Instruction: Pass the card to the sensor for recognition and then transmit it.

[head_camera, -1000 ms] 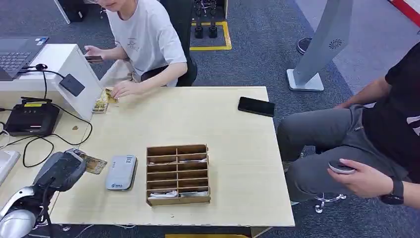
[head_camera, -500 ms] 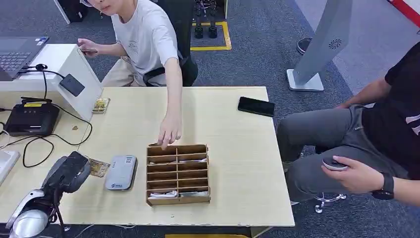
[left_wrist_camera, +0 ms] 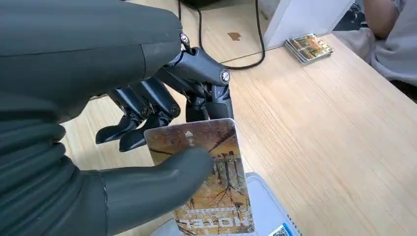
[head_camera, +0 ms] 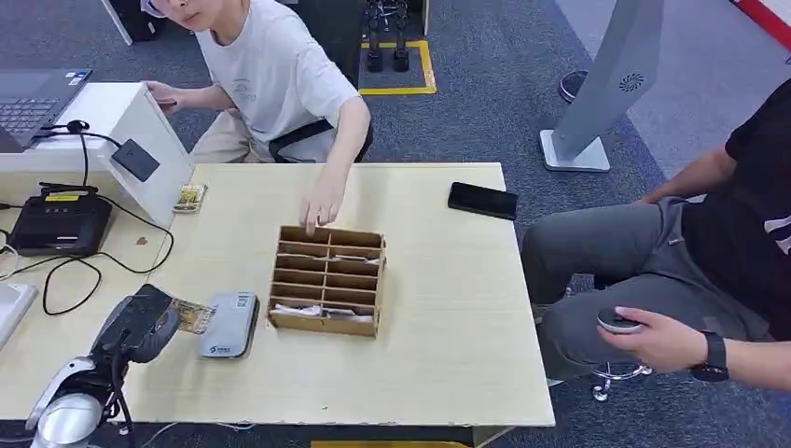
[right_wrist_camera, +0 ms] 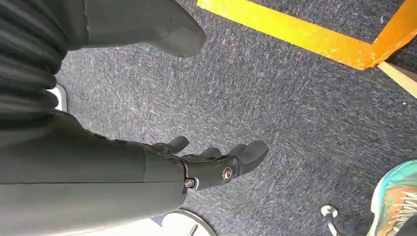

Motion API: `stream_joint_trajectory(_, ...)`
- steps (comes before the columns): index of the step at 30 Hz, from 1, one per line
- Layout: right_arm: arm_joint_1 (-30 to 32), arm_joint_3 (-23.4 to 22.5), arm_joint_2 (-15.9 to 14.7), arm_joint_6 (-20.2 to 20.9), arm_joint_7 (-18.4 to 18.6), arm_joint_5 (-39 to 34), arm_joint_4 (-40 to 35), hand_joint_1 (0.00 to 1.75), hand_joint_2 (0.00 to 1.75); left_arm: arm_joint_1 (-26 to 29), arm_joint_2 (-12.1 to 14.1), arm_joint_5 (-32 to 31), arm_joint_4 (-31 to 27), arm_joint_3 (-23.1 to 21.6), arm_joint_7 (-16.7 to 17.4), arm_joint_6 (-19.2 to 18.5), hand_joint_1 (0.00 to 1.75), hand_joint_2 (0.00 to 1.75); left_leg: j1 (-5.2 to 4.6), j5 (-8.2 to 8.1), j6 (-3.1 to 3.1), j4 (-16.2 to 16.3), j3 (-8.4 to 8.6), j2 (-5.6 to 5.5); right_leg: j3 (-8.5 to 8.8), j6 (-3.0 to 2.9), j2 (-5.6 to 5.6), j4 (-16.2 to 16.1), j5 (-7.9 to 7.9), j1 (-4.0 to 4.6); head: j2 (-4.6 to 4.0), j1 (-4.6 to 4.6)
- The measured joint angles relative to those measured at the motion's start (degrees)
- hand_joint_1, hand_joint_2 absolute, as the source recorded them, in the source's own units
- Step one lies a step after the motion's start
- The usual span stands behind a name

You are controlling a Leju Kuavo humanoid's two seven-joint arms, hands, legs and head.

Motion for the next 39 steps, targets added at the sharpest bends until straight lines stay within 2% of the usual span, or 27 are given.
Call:
stream_joint_trajectory(9, 0.0, 0.0, -0.1, 0.0, 0.3, 0.1, -0.1, 0.0, 1.75, 0.0, -0.2, 0.1, 0.2, 0.0, 0.0, 0.1, 1.75, 1.75, 0.0, 0.0, 0.0, 0.0, 0.0, 0.0, 0.0, 0.0, 0.0, 0.0, 0.0, 0.0, 0.0, 0.0)
stream_joint_trajectory(19, 0.0, 0.6, -0.2, 0.0, 0.9, 0.2, -0.4, 0.0, 1.75, -0.1, -1.1, 0.2, 0.6, -0.1, 1.5, 1.2, 1.75, 1.75, 0.0, 0.0, 0.0, 0.0, 0.0, 0.0, 0.0, 0.0, 0.0, 0.0, 0.0, 0.0, 0.0, 0.0)
stream_joint_trajectory(22, 0.0, 1.1, -0.2, 0.0, 1.0, 0.6, -0.6, 0.0, 1.75, 0.0, -1.6, -1.9, 1.1, -0.1, 3.7, 2.8, 1.75, 1.75, 0.0, 0.0, 0.0, 0.0, -0.02, 0.0, 0.01, 0.0, -0.01, 0.0, 0.0, 0.0, 0.0, 0.02)
stream_joint_trajectory(26, 0.0, 1.5, -0.3, 0.0, 1.4, 0.8, -0.9, 0.0, 1.75, 0.9, -2.6, -4.7, 3.1, -0.1, 4.0, 5.1, 1.75, 1.75, 0.0, 0.0, 0.0, 0.0, -0.02, -0.01, 0.01, 0.0, -0.03, 0.0, 0.0, 0.0, 0.0, 0.0)
stream_joint_trajectory(39, 0.0, 2.0, -0.4, 0.0, 1.4, 0.7, -1.1, 0.0, 1.75, 1.5, -4.2, -6.6, 5.3, 0.0, 4.2, 5.2, 1.75, 1.75, 0.0, 0.01, 0.0, 0.0, -0.01, -0.01, 0.04, -0.01, -0.04, 0.0, 0.01, 0.0, 0.0, 0.0)
